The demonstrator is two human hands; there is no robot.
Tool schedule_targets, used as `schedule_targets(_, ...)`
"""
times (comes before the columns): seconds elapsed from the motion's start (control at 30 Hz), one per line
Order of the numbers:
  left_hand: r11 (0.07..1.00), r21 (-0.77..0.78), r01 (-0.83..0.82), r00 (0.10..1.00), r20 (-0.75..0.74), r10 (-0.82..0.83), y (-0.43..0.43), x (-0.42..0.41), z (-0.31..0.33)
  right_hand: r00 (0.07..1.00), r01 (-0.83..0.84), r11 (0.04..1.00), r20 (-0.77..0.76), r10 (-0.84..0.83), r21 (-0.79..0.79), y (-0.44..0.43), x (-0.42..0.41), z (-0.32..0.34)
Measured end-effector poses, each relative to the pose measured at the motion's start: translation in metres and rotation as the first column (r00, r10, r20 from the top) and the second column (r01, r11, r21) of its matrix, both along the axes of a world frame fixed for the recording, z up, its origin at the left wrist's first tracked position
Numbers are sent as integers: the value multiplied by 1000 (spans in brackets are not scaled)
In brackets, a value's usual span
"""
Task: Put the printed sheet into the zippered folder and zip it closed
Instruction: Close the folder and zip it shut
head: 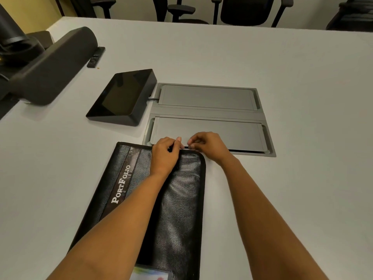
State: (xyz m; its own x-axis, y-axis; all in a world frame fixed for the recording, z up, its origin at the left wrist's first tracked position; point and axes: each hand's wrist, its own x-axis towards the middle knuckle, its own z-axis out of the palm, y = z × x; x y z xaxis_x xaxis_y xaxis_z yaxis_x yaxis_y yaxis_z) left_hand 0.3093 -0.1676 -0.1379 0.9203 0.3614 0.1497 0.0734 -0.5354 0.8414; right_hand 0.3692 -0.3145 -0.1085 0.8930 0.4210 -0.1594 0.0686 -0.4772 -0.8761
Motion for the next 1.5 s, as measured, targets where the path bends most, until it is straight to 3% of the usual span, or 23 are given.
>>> schedule_targets(0.17, 1000, 21, -5, 999, 54, 4, 0, -1, 1, 991, -23, 1000, 131, 24, -3, 34, 0, -7)
schedule_targets(0.33, 999, 30, -34, 999, 33, 33, -1, -2, 0, 994, -25, 1000, 109, 26, -5, 42, 6, -12)
schedule_targets(0.57, 989, 90, -116, 992, -33, 119, -3, -2, 2, 987, 149, 984, 47, -154, 94, 39, -9, -19)
schedule_targets(0.87, 996, -6, -84, 991, -106, 83, 1, 2, 8, 946, 315, 946, 55, -319, 81, 42, -27, -16)
schedule_targets(1.0, 998, -38, -51, 991, -122, 46, 4, 6, 11, 857, 479, 870, 273, -437, -114, 51, -48, -17)
schedule_targets(1.1, 998, -14, -66, 991, -121, 64, 2, 6, 12, 824, 528, 791, 412, -388, -310, 62, -78, -26)
schedule_targets(1.27, 991, 74, -110, 984, -131, 119, -1, 8, 12, 898, 397, 785, 377, -225, -475, 63, -94, -37)
schedule_targets(1.5, 935, 265, -235, 956, -109, 272, 15, 3, 15, 897, 376, 783, 408, -172, -496, 64, -89, -40)
